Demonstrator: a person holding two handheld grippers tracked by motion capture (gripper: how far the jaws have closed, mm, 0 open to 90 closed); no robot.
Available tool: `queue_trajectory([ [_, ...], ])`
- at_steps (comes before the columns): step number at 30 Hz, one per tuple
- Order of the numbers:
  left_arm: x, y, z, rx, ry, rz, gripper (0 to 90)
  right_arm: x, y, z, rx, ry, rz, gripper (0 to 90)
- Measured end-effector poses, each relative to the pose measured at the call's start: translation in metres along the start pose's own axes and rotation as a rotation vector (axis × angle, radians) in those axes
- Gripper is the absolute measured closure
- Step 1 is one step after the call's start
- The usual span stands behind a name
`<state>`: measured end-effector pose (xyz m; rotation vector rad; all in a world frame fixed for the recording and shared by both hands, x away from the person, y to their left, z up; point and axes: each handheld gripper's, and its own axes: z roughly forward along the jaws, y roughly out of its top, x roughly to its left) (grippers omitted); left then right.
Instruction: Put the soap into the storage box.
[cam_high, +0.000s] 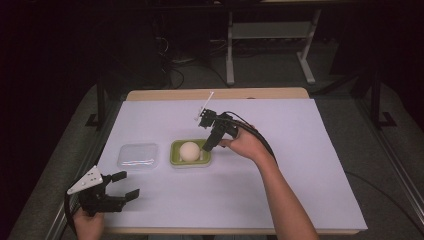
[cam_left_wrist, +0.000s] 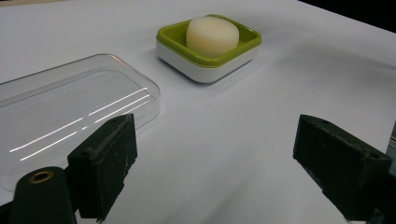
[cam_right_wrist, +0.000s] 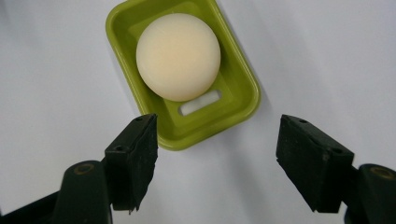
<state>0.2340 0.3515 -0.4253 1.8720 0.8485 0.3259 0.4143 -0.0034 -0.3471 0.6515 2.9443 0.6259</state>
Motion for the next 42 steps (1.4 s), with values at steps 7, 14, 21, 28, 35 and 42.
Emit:
queue_trajectory([
  [7, 0.000, 0.000, 0.000, -0.002, 0.001, -0.002, 12.8, -0.001, -0.010, -0.006, -0.009, -0.010, 0.011, 28.6],
  [14, -0.001, 0.000, 0.001, 0.000, 0.003, -0.003, 12.8, -0.002, -0.025, -0.011, -0.017, -0.013, 0.021, 28.5],
  [21, -0.001, 0.000, 0.001, 0.002, 0.004, -0.003, 12.8, 0.000, -0.043, -0.015, -0.024, -0.023, 0.035, 28.3],
  [28, -0.001, 0.000, 0.001, 0.003, 0.004, -0.003, 12.8, 0.007, -0.069, -0.019, -0.034, -0.029, 0.048, 28.2],
  [35, -0.002, 0.000, 0.001, 0.010, 0.005, 0.002, 12.8, 0.015, -0.109, -0.020, -0.049, -0.023, 0.087, 28.2],
  [42, -0.002, 0.000, 0.002, 0.008, 0.006, 0.002, 12.8, 0.039, -0.166, -0.028, -0.146, -0.059, 0.150, 22.3],
])
